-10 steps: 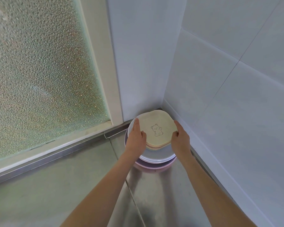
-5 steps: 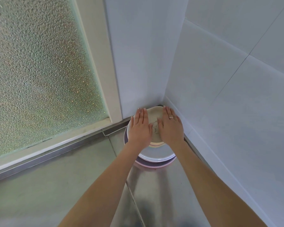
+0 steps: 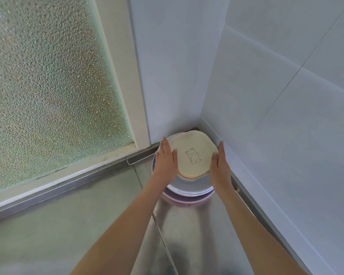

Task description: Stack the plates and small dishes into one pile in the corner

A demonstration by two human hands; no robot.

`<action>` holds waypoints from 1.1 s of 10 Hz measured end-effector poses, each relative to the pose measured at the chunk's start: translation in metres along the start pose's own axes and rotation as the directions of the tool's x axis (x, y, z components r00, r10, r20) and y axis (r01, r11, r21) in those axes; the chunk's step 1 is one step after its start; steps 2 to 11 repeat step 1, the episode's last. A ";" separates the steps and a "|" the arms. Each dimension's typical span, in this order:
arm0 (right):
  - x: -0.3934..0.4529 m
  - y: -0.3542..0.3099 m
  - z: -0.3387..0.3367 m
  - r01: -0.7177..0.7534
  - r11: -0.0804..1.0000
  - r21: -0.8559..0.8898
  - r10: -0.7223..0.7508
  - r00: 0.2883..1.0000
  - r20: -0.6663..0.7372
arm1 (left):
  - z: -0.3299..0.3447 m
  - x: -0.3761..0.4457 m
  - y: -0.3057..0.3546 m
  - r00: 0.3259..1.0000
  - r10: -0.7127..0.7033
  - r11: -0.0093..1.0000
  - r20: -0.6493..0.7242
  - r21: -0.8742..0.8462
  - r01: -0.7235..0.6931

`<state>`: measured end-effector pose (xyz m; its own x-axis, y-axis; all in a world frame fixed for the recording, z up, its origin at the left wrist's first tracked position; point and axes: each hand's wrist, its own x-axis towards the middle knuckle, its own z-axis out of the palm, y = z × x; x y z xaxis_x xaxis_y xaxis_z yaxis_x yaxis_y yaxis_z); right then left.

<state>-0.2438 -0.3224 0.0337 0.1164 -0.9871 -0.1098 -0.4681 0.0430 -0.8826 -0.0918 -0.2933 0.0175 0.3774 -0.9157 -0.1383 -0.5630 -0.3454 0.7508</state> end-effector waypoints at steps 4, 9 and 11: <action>-0.021 -0.002 -0.011 0.016 0.992 0.127 0.001 0.991 -0.133 | -0.013 -0.008 0.001 0.995 0.014 0.998 -0.095 -0.063 -0.020; -0.021 -0.002 -0.011 0.016 0.992 0.127 0.001 0.991 -0.133 | -0.013 -0.008 0.001 0.995 0.014 0.998 -0.095 -0.063 -0.020; -0.021 -0.002 -0.011 0.016 0.992 0.127 0.001 0.991 -0.133 | -0.013 -0.008 0.001 0.995 0.014 0.998 -0.095 -0.063 -0.020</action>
